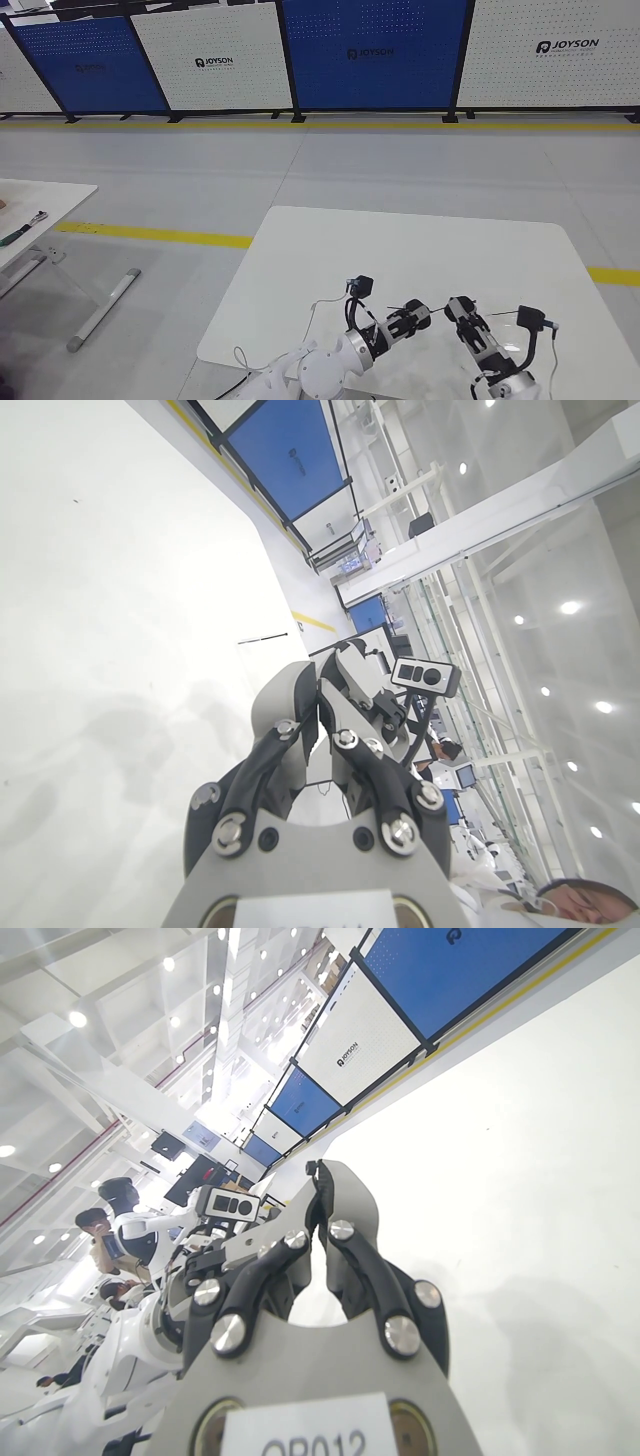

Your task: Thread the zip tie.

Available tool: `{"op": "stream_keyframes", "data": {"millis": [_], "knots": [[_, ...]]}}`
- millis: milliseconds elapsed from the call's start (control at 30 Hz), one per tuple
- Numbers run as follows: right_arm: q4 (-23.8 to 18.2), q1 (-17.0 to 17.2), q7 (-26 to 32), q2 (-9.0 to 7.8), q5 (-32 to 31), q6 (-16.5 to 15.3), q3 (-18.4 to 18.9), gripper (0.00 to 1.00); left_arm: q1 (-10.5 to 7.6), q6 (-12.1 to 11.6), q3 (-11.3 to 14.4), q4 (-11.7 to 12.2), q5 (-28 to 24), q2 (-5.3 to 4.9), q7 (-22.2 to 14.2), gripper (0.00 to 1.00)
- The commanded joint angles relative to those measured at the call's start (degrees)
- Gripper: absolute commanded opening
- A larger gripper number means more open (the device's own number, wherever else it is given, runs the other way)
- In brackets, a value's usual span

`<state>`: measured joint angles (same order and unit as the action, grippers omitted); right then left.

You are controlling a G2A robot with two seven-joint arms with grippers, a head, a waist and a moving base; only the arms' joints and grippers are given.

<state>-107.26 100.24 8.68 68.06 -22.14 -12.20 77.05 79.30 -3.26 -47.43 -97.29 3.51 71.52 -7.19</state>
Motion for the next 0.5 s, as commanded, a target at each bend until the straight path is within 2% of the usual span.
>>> {"op": "stream_keyframes", "data": {"millis": [0, 467], "knots": [[0.01, -0.1, 0.17, 0.02, -0.06, 0.16, -0.09, 0.0, 0.01, -0.04, 0.0, -0.02, 0.07, 0.01, -0.12, 0.0], [-0.22, -0.55, 2.15, 0.08, 2.18, -0.06, -0.05, 0.0, -0.07, -0.42, 0.25, -0.5, 0.56, 0.19, -0.63, 0.0]]}}
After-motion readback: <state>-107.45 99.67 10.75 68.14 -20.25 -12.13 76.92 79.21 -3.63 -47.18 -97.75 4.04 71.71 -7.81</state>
